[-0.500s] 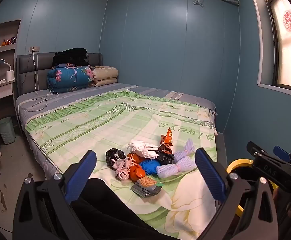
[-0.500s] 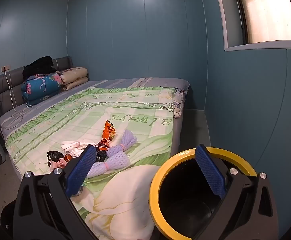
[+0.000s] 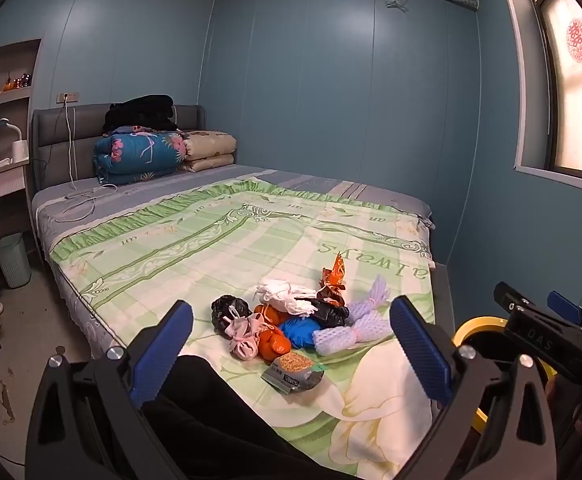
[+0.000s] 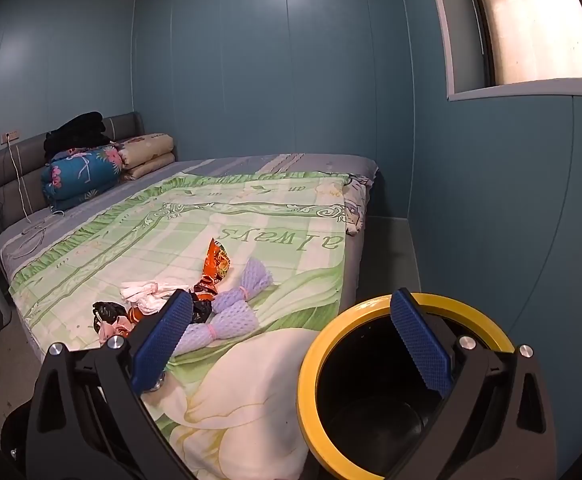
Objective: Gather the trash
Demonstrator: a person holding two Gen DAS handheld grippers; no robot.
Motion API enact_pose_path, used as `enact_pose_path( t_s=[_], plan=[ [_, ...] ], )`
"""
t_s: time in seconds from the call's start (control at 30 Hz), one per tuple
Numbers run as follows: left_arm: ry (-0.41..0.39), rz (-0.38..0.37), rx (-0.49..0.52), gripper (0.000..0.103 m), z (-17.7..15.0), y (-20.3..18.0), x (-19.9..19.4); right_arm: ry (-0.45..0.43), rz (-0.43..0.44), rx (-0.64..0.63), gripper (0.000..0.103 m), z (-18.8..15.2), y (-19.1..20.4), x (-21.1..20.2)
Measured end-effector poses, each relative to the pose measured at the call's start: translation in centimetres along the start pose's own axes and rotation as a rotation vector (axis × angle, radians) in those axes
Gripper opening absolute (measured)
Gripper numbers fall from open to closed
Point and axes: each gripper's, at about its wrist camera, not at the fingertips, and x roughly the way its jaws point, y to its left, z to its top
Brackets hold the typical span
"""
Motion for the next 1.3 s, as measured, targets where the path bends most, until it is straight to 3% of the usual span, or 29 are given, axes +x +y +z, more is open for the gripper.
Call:
enact_pose_path(
  t_s=[1.3],
  plan=[
    [0.005, 0.005, 0.001, 0.095, -0.47, 0.2, -0.27, 0.007, -0.009, 0.003, 0.095, -0.02, -0.06, -0.18]
  ],
)
